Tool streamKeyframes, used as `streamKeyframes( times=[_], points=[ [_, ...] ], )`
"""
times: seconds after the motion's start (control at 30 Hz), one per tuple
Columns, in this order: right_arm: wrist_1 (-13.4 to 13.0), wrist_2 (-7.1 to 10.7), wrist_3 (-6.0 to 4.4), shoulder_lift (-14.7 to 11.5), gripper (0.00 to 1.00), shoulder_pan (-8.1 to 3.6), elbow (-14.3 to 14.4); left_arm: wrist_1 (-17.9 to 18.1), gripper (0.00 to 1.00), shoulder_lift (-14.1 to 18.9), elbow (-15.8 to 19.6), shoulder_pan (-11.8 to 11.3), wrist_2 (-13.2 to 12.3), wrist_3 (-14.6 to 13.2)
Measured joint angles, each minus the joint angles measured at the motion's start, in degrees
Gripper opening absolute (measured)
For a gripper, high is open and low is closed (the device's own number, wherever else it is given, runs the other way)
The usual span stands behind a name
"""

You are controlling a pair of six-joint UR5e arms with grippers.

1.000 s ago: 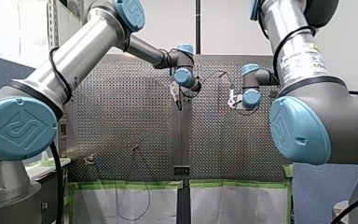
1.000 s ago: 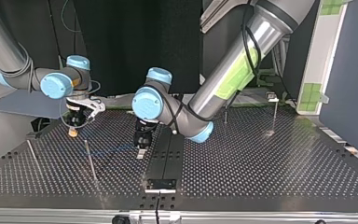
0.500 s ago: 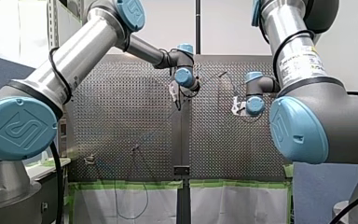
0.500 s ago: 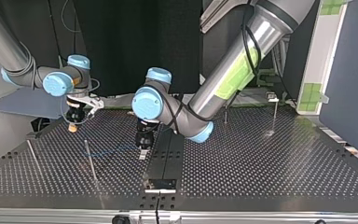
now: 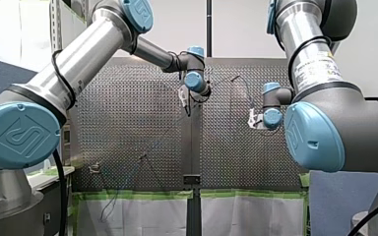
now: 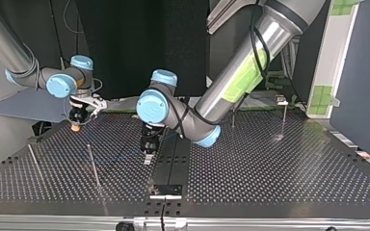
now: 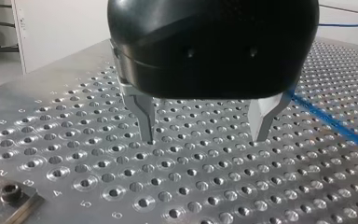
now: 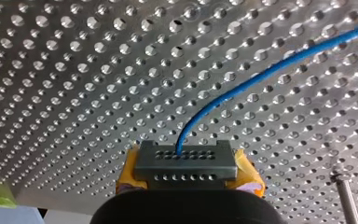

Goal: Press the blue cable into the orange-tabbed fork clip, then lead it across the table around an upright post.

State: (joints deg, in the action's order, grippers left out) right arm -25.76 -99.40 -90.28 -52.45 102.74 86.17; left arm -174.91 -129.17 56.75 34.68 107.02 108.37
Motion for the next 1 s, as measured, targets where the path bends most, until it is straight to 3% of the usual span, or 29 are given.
streamKeyframes(
  times=[0.33,0.67,1.0],
  points=[
    [-0.09,-0.33,-0.2,1.86,0.0,-1.06,0.01,0.0,1.0,0.0,0.01,-0.01,-0.02,-0.02],
    [-0.17,-1.02,-0.3,2.81,0.0,-1.39,0.2,0.0,1.0,-0.02,0.0,-0.02,-0.02,-0.02],
    [-2.58,-1.74,-1.28,3.14,0.0,-1.88,1.69,0.0,1.0,0.0,0.0,-0.02,-0.02,-0.03]
  ],
)
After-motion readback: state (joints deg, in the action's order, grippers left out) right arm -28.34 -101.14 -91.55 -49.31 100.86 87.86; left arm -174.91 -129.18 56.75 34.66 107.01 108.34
